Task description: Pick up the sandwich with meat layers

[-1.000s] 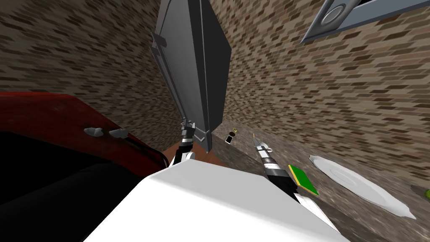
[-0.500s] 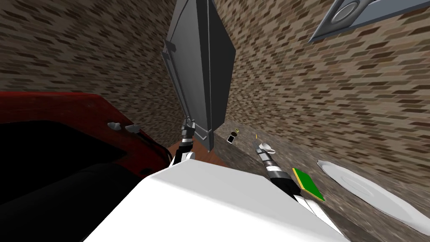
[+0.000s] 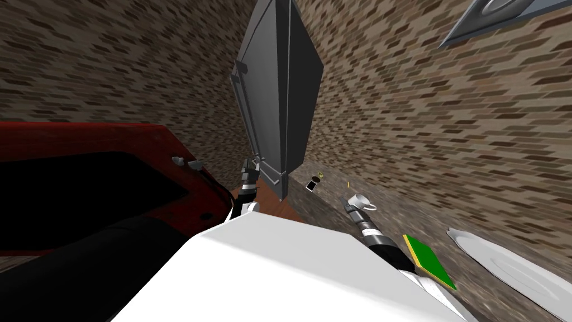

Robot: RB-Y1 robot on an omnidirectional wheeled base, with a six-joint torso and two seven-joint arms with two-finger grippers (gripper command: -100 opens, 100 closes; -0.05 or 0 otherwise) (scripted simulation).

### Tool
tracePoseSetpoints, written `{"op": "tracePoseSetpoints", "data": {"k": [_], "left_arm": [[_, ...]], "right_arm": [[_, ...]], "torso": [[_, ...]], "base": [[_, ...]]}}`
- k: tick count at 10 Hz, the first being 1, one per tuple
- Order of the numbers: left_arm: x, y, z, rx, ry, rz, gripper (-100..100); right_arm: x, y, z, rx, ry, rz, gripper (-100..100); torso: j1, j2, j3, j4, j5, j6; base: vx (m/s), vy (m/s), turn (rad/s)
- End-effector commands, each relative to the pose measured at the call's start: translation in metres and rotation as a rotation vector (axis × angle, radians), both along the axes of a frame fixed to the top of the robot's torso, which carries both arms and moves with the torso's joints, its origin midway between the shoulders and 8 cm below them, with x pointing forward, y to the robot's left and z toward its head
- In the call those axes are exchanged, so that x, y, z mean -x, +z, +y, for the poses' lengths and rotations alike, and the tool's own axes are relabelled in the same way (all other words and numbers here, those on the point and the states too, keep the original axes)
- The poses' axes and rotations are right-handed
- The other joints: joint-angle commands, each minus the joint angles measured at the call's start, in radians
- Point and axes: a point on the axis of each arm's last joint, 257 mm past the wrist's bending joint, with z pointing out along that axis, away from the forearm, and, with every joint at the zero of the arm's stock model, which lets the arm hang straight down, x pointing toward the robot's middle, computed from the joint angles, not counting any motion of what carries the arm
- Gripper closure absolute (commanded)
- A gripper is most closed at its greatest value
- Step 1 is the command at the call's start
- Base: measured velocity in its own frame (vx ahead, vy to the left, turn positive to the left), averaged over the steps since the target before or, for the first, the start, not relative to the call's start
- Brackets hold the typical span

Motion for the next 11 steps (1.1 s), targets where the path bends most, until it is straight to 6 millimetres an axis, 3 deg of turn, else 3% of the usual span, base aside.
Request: {"op": "tracePoseSetpoints", "data": {"k": [1, 2, 4, 5, 7, 8, 10, 11], "left_arm": [[0.0, 0.0, 0.0, 0.0, 0.0, 0.0, 0], [0.0, 0.0, 0.0, 0.0, 0.0, 0.0, 0], [0.0, 0.0, 0.0, 0.0, 0.0, 0.0, 0], [0.0, 0.0, 0.0, 0.0, 0.0, 0.0, 0], [0.0, 0.0, 0.0, 0.0, 0.0, 0.0, 0], [0.0, 0.0, 0.0, 0.0, 0.0, 0.0, 0], [0.0, 0.0, 0.0, 0.0, 0.0, 0.0, 0], [0.0, 0.0, 0.0, 0.0, 0.0, 0.0, 0]], "right_arm": [[0.0, -0.007, -0.004, 0.035, -0.003, 0.013, -100], [0.013, -0.027, -0.029, 0.092, -0.041, 0.09, -100], [0.013, -0.027, -0.029, 0.141, -0.031, 0.091, -100], [0.027, -0.044, -0.055, 0.198, -0.067, 0.163, -100], [0.027, -0.043, -0.055, 0.251, -0.055, 0.163, -100], [0.042, -0.058, -0.08, 0.304, -0.087, 0.23, -100], [0.042, -0.056, -0.081, 0.363, -0.074, 0.23, -100], [0.058, -0.068, -0.105, 0.414, -0.107, 0.292, -100]], "torso": [[0.0, 0.0, 0.0, 0.0, 0.0, 0.0], [0.0, -0.001, 0.0, 0.0, 0.0, 0.0], [0.0, 0.0, 0.0, 0.0, 0.0, 0.0], [0.0, -0.001, -0.001, 0.0, 0.0, 0.0], [0.0, -0.001, 0.0, 0.0, 0.0, 0.0], [0.0, -0.001, -0.001, 0.0, 0.0, 0.0], [0.0, -0.001, -0.001, 0.0, 0.0, 0.0], [0.0, -0.001, -0.001, 0.0, 0.0, 0.001]], "base": [[-0.023, -0.003, -0.028], [-0.034, 0.009, 0.278], [-0.025, 0.002, 0.084], [-0.029, 0.02, 0.33], [-0.019, 0.0, 0.053], [-0.024, 0.016, 0.359], [-0.018, 0.002, 0.047], [-0.018, 0.014, 0.284]]}}
